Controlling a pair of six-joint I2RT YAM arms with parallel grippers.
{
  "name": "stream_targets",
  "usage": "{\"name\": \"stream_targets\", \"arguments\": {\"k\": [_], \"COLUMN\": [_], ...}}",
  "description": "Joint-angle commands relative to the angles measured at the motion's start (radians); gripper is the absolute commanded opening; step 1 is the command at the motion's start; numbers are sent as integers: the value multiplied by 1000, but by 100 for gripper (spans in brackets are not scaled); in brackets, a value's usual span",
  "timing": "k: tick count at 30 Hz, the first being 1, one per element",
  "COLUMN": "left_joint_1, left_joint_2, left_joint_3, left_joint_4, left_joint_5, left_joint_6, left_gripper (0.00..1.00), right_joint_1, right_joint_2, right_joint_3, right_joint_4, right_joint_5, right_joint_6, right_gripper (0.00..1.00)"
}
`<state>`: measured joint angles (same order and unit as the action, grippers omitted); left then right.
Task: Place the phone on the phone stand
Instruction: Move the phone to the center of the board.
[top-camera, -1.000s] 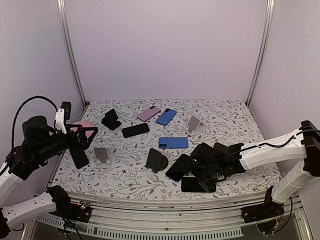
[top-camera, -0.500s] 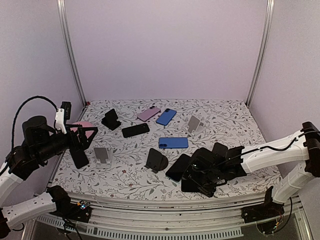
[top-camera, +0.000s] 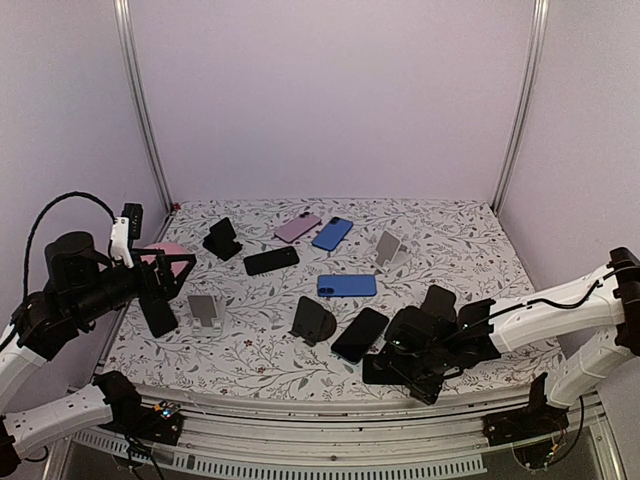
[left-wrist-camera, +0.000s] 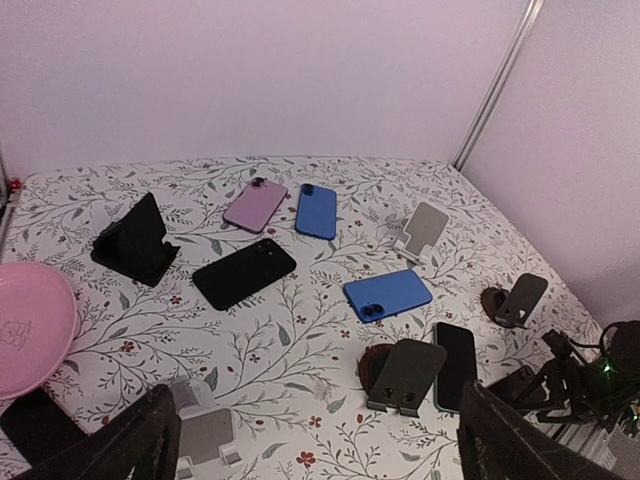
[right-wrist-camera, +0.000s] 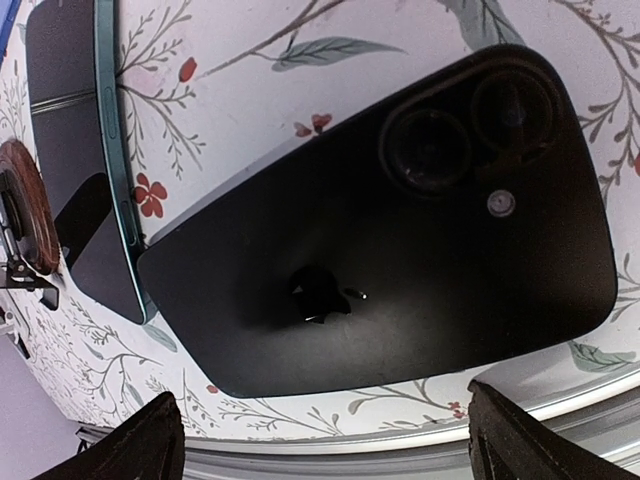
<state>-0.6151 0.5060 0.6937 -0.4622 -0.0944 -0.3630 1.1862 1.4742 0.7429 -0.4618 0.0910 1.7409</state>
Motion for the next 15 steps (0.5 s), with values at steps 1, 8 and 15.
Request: {"name": "stream_targets", "arguments": {"k": [1,8,15], "left_joint_1": [-2,-1,-2], "left_joint_2": [7,6,8], "left_joint_3": [-6,-6,-6], "left_joint_4": [12,11,11], "left_joint_5": [-1,-3,-5], "left_joint_6": [3,2,3], "left_gripper": [97,97,97], "right_joint_1": [-52,-215,-303], "right_joint_2": [22,70,227], "right_joint_3": [-33,-16,158], "right_joint_4": [-24,-5,-32], "right_joint_5": [25,52,103], "right_joint_6": [-18,-168,-338], "right_gripper": [99,99,99]}}
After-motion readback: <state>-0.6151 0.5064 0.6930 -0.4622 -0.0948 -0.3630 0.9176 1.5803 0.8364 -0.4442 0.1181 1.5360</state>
